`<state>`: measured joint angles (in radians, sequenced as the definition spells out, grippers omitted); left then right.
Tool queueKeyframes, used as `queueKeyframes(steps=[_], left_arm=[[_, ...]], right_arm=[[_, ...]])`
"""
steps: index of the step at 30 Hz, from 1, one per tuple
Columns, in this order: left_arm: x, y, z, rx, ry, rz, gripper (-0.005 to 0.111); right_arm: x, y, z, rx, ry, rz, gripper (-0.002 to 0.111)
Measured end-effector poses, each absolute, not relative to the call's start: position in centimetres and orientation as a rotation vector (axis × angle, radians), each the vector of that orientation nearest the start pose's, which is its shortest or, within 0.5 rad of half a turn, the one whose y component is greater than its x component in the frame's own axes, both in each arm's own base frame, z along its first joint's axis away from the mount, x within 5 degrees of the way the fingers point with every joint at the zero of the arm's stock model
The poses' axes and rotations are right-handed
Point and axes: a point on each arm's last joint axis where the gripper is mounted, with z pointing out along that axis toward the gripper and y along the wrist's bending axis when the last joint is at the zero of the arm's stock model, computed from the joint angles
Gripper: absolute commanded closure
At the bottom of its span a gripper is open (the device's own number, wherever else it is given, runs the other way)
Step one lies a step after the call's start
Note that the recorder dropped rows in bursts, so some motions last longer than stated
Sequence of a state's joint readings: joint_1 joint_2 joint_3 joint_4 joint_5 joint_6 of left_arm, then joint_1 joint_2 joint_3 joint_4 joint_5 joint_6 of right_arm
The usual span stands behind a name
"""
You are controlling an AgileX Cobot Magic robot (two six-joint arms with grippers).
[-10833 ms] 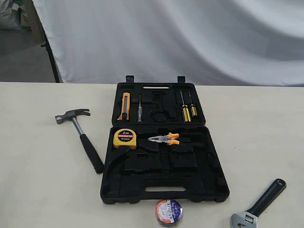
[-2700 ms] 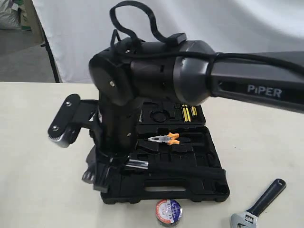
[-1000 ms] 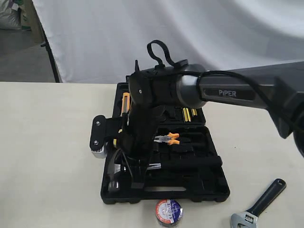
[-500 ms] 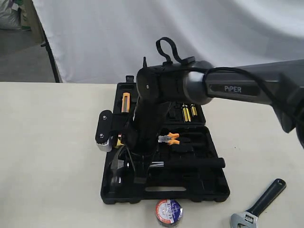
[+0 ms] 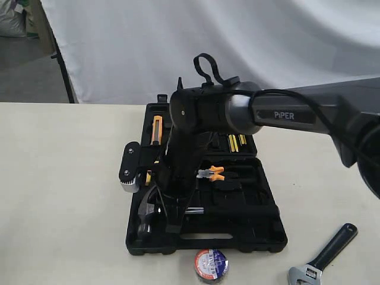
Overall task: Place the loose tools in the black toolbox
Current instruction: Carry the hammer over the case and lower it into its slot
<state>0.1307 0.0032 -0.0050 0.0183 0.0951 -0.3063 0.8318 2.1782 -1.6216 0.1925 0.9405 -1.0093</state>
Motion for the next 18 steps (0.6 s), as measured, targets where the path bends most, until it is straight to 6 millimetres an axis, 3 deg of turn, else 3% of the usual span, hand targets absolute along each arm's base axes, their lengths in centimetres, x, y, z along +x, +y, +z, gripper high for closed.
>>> queueKeyframes(steps=[18], left_arm=[[5.60, 0.75, 20.61, -0.329, 1.543, -0.122, 0.106]], right_arm=[[28.72, 33.60, 15.04, -2.243, 1.929, 0.224, 0.109]])
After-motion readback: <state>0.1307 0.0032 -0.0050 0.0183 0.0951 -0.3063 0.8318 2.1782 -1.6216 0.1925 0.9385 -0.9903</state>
